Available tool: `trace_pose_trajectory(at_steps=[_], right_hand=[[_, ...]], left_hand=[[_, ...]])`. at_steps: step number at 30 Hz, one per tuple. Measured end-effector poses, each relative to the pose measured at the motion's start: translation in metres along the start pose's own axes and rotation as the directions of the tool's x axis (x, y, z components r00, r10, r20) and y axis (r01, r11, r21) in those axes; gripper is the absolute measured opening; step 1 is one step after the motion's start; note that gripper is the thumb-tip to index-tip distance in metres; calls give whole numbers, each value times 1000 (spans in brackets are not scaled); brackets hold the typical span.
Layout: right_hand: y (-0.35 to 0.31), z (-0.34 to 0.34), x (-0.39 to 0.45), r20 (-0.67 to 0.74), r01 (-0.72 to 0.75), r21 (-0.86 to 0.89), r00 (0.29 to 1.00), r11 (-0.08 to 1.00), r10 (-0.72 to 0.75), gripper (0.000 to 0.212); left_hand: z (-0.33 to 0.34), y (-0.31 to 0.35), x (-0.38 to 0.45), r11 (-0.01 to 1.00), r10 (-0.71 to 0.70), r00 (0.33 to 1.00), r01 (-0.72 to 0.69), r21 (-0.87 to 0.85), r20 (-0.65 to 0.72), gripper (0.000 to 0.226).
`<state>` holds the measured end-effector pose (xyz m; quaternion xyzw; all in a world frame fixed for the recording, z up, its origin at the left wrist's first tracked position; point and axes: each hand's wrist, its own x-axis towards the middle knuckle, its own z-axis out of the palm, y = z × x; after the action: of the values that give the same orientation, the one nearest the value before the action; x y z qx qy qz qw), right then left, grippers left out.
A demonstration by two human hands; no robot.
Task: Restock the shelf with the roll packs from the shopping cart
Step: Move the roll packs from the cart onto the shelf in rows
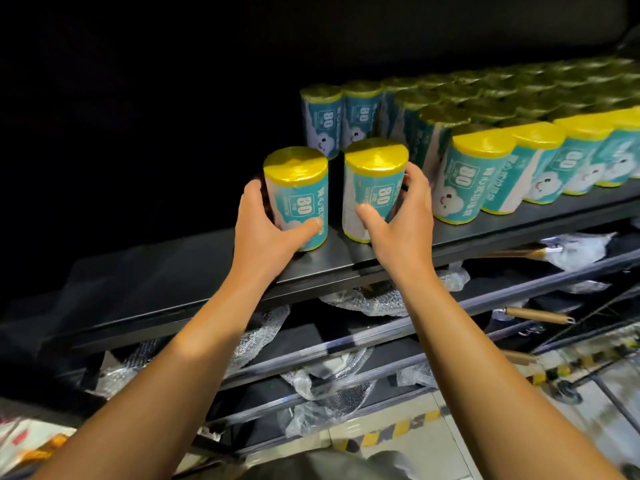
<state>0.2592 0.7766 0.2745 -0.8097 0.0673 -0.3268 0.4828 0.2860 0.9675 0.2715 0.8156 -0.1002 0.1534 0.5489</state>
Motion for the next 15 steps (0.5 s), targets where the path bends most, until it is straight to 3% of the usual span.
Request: trace_pose_trajectory(at_steps=[4, 9, 15], right_hand=[[2, 7, 17, 7, -35, -46, 999, 998, 35, 74], [4, 17, 51, 38, -126, -132, 991, 983, 132, 42], [11, 24, 70, 50, -181, -156, 980, 971, 191, 52]], left_hand=[[-8, 5, -1, 999, 42, 999, -42, 4, -33, 93], [-9, 6, 3, 995, 84, 995, -81, 54, -50, 84], [9, -1, 28, 990, 21, 998, -13, 141, -56, 64]])
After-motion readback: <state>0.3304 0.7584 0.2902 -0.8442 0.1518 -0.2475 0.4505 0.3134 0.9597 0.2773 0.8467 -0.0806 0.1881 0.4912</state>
